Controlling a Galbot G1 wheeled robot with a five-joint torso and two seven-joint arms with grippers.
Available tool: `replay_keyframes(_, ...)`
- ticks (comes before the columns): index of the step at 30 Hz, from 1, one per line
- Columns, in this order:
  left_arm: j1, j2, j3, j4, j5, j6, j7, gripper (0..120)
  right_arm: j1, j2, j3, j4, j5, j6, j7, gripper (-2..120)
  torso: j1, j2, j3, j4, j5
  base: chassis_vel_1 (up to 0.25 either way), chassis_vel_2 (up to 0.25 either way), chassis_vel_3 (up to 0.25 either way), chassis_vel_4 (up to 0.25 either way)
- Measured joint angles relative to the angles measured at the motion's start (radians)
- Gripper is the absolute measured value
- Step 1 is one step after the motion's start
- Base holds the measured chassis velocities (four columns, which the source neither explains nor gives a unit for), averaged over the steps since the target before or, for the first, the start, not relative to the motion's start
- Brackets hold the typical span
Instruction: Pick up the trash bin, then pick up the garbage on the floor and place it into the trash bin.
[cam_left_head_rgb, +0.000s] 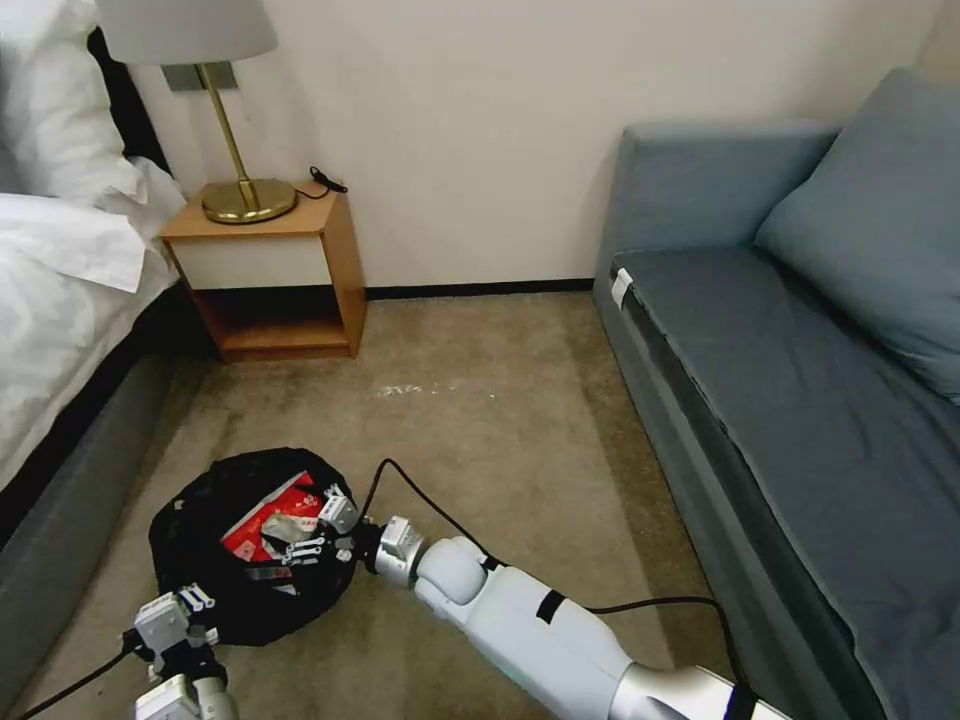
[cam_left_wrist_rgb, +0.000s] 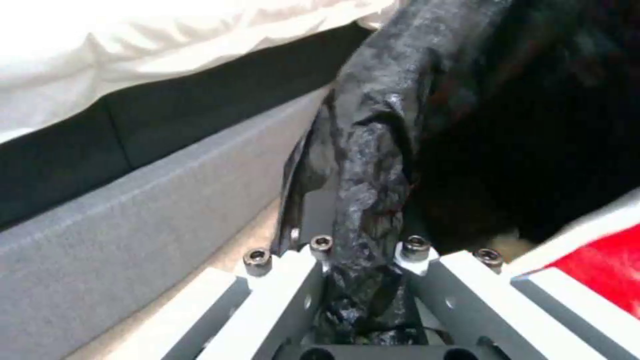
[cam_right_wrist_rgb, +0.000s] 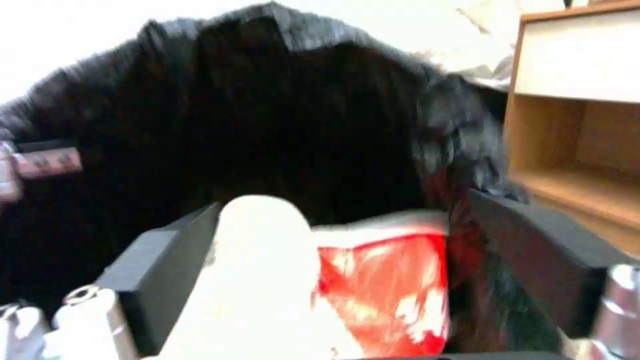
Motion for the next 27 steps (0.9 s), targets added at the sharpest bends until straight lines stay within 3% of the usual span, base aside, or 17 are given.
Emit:
replay_keyframes(11,0.002,0.000,0.002,0.004,-0.014,0.001,-0.003,3,-0.063,-0.045,0.091,0.061,0.009,0.022,-0.050,100,0.000,0.000,0.000,-0.0001,-0.0001,0.000,0.000,0.000,0.000)
replay_keyframes(19,0.012,0.000,-0.005,-0.030,-0.062,0.005,-0.007,3,-0.105,-0.050,0.163,0.073,0.001,0.025,-0.053,100,0.000,0.000,0.000,0.0000,0.0000,0.000,0.000,0.000,0.000)
replay_keyframes(24,0.011,0.000,-0.015,-0.072,-0.144,0.030,-0.015,3,-0.132,-0.049,0.274,0.073,0.023,0.013,-0.047,100,0.000,0.000,0.000,0.0000,0.0001,0.000,0.000,0.000,0.000)
replay_keyframes(27,-0.002,0.000,-0.026,-0.115,-0.320,0.083,-0.040,3,-0.146,-0.068,0.379,0.080,0.111,-0.028,-0.022,100,0.000,0.000,0.000,-0.0001,-0.0001,0.000,0.000,0.000,0.000)
